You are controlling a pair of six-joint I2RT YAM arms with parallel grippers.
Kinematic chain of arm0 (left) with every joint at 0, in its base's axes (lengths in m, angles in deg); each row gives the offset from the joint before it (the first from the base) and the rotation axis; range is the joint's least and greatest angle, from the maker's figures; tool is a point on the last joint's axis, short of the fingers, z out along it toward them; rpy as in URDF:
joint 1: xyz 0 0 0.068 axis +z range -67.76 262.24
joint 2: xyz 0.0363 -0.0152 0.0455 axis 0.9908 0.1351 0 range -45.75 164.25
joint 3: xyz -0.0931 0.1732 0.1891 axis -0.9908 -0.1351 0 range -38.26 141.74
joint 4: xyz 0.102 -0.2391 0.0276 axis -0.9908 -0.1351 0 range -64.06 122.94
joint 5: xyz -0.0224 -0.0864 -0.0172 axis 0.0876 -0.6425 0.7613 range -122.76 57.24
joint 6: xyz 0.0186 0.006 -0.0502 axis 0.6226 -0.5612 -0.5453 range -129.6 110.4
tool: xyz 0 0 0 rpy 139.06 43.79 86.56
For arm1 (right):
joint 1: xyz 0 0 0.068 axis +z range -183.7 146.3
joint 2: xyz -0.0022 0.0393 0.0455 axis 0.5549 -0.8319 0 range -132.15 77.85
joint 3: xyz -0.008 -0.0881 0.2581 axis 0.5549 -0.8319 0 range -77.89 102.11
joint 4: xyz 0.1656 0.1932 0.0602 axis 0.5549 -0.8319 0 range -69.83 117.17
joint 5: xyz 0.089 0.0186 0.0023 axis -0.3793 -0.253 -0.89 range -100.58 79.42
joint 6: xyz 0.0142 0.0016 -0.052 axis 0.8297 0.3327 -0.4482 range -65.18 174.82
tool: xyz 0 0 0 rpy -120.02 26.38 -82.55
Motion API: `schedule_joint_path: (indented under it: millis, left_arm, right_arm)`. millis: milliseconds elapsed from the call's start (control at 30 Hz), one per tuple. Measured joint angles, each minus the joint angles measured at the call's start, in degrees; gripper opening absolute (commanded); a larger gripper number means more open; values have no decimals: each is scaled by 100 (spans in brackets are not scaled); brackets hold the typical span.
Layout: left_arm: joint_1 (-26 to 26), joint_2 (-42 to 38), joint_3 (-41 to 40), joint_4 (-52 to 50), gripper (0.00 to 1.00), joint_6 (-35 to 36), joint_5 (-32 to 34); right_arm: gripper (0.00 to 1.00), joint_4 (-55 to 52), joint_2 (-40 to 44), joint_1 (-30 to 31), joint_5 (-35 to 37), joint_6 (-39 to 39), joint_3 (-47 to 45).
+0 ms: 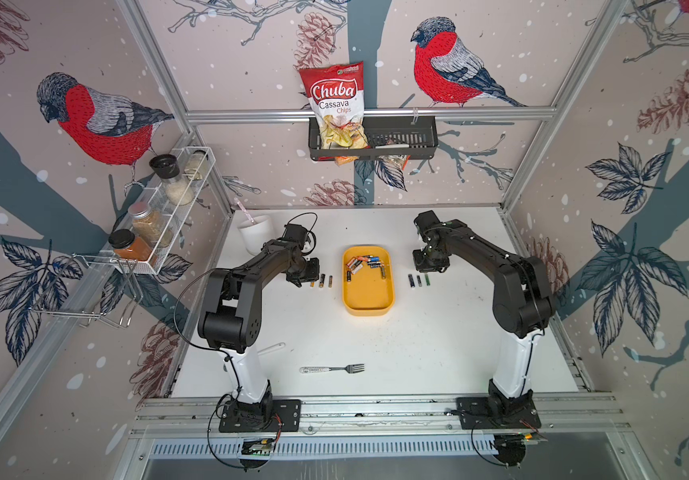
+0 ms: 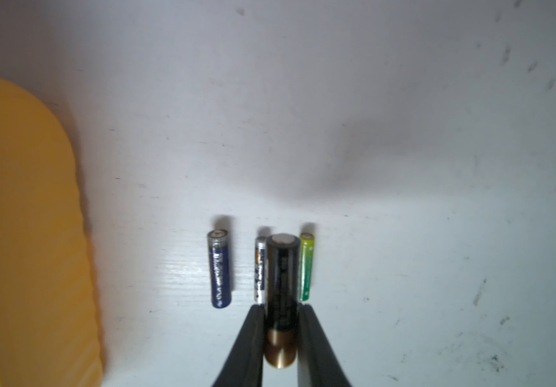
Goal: Take the batteries out of the storage box
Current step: Place the battery at the center of the board.
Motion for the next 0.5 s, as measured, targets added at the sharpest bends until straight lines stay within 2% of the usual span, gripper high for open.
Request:
schedule_joint_path:
  millis: [500]
  left_arm:
    - [-44, 55, 22, 0, 33, -2, 2]
  right_arm:
    - [22, 356, 173, -308, 118, -105, -859]
